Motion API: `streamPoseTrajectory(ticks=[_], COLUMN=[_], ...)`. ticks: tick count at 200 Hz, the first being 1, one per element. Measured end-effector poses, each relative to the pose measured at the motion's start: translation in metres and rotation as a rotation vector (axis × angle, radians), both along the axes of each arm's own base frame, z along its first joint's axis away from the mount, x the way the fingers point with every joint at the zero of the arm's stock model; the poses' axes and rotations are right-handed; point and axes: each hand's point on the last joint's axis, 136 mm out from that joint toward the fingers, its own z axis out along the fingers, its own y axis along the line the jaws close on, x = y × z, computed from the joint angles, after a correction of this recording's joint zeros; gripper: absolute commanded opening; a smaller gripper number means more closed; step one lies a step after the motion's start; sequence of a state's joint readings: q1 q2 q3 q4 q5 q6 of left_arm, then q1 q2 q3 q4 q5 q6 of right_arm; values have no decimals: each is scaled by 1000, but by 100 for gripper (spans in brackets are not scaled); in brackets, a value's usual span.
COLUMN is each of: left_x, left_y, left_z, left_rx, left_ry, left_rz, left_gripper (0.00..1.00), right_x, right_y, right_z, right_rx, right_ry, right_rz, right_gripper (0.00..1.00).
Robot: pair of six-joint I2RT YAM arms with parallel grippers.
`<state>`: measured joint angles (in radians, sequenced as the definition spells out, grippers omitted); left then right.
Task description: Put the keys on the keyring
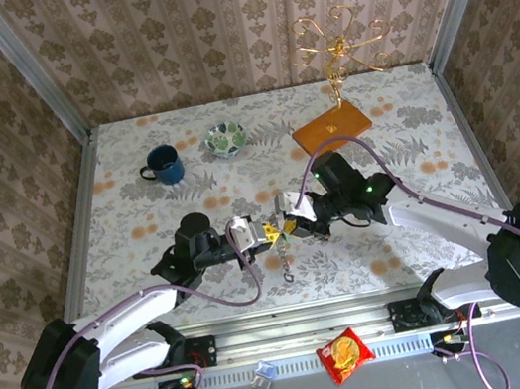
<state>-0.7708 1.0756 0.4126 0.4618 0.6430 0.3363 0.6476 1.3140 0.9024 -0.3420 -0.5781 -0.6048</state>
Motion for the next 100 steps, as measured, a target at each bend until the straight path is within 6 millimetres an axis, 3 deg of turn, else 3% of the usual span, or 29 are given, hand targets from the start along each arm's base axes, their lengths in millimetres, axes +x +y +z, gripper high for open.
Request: streamPoseTrajectory(ticks=[19, 30, 46, 100], left_x=[0, 0, 0, 1], left_y=[0, 0, 0, -2], left_z=[0, 0, 1, 9], left_rx=[1, -1, -3, -65], left_ry=[1, -1, -3, -5], left_rz=[0, 0, 0, 6], left_gripper=[0, 0, 0, 0], right_x=[0, 0, 1, -5], right_y=[0, 0, 0, -1], right_z=[-1, -1, 1, 23], right_rx=[-2, -1, 7, 101], right_ry=[5, 6, 4, -34], right_rz=[1, 0, -7, -7], right_gripper=[0, 14, 20, 22])
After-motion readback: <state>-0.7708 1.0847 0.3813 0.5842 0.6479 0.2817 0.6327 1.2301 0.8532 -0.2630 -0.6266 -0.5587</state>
